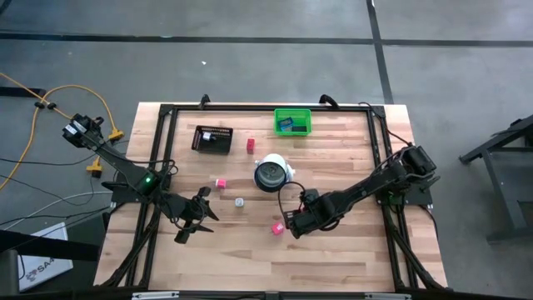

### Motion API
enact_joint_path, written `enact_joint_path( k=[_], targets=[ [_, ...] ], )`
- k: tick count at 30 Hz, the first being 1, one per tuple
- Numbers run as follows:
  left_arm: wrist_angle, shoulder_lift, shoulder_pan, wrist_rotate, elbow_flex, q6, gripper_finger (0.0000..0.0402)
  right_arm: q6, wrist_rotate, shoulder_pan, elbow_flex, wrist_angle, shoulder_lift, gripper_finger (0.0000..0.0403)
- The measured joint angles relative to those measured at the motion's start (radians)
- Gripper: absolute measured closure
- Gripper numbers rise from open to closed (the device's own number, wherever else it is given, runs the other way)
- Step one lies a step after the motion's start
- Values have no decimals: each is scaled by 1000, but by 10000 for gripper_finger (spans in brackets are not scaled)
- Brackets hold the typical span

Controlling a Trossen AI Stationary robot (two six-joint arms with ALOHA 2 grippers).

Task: Pick & Place Office items
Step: Put the bottom red charger adapter into the black bin

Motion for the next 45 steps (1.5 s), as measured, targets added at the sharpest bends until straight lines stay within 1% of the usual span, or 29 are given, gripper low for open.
enact_joint_path(
  k=[3, 5, 13, 18, 25, 40, 45],
  targets=[
    [0, 0, 0, 0, 0, 0, 225, -4, 1, 0, 0, 0, 0, 200],
    [0, 0, 0, 0, 0, 0, 225, -7, 2, 0, 0, 0, 0, 191],
    [0, 0, 0, 0, 0, 0, 225, -7, 2, 0, 0, 0, 0, 118],
    [0, 0, 0, 0, 0, 0, 225, -7, -21, 0, 0, -1, 11, 94],
    [1, 0, 0, 0, 0, 0, 225, -13, -84, -9, 0, -28, 67, 90],
    [45, 0, 0, 0, 0, 0, 225, -57, -76, -41, 0, -5, 89, 92],
    [49, 0, 0, 0, 0, 0, 225, -57, -106, -50, 0, -5, 104, 92]
  ],
)
